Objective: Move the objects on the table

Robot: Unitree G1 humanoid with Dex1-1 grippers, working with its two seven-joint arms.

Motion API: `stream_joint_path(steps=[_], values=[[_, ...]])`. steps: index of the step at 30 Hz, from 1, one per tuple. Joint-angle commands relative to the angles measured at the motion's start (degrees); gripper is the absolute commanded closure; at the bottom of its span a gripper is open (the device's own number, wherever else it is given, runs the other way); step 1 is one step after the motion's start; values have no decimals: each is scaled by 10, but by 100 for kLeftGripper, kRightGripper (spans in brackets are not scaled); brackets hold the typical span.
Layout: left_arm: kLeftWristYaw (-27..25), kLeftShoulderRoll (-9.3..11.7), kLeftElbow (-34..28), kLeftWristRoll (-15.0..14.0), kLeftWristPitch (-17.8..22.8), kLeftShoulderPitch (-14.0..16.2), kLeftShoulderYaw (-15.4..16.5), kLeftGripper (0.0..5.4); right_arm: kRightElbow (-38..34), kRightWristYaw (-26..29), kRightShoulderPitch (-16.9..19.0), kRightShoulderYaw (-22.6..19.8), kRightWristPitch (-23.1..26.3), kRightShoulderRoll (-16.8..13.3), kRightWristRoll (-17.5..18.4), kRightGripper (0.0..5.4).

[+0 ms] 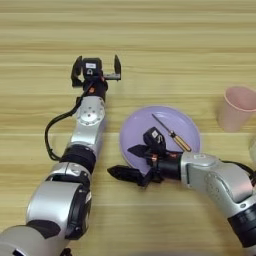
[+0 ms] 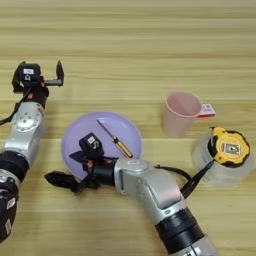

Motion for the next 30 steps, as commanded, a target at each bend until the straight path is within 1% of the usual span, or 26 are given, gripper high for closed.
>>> stream_joint_path(steps=[1, 4, 7, 14, 20, 22, 26, 28, 30], values=[[0, 1, -2, 6, 8, 1, -3, 0, -23, -20, 10, 7, -45, -34, -56, 4], [0, 0, -2, 6, 8, 0, -3, 0, -35, -23, 12, 1, -66, -44, -73, 4], [0, 0, -2, 6, 8, 0, -3, 0, -62, -24, 14, -6, -79, -55, -80, 4], [0, 1, -1, 6, 8, 0, -3, 0, -116, -24, 22, -26, -72, -69, -71, 4], [0, 1, -1, 6, 9, 0, -3, 0, -134, -37, 23, -55, -71, -70, -66, 4], [0, 1, -1, 6, 8, -1, -3, 0, -134, -40, 18, -67, -71, -71, -65, 4], [0, 1, 0, 6, 8, -1, -3, 0, -96, -64, -1, -82, -104, -84, -108, 4], [-1, 1, -1, 6, 8, 0, -3, 0, -72, -73, -7, -88, -103, -86, -119, 4], [-1, 1, -1, 6, 8, 0, -3, 0, -60, -73, -10, -89, -104, -85, -122, 4]])
